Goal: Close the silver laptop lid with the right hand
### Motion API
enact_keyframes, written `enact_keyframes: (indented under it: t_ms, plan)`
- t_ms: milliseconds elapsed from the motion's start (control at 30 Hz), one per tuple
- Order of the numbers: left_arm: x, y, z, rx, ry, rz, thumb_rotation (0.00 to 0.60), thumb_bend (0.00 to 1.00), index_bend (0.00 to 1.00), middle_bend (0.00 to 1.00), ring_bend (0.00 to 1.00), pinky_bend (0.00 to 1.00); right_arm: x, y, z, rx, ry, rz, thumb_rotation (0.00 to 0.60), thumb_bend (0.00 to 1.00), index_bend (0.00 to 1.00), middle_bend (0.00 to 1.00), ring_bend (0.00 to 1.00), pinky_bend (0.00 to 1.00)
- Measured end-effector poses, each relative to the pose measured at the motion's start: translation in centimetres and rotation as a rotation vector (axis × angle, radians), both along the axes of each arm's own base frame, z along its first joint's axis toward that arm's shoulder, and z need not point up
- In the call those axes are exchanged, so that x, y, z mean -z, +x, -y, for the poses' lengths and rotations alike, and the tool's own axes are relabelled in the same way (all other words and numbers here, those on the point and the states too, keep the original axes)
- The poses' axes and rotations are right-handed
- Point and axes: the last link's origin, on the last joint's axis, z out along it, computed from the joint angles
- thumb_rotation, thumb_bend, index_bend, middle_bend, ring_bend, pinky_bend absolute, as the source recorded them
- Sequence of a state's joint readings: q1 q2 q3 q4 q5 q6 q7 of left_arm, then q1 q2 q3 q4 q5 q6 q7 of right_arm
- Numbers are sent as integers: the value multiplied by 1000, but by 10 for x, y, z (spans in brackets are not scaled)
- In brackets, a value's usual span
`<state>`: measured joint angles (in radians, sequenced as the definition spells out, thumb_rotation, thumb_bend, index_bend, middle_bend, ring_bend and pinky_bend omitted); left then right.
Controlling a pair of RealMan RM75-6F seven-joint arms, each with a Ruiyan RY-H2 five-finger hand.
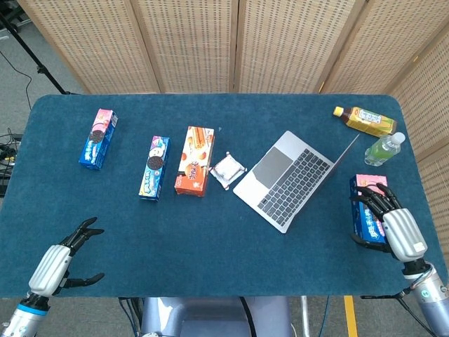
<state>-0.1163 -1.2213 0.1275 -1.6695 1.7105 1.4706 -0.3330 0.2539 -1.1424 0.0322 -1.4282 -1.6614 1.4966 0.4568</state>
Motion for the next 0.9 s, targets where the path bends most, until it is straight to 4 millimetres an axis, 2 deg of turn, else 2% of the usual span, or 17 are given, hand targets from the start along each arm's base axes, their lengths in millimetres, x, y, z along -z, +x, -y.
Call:
enact_keyframes:
  t_ms: [467, 900]
  plan:
    - [0, 0, 0, 2, -2, 1, 600, 13, 229, 121, 205, 286, 8, -4, -1, 13, 27, 0, 600, 219, 266, 200, 256, 87]
    - [-1, 0, 1, 2, 1, -2, 600, 13, 229, 121, 206, 286, 22, 2, 0, -7, 78, -5, 600, 218, 254, 192, 256, 87]
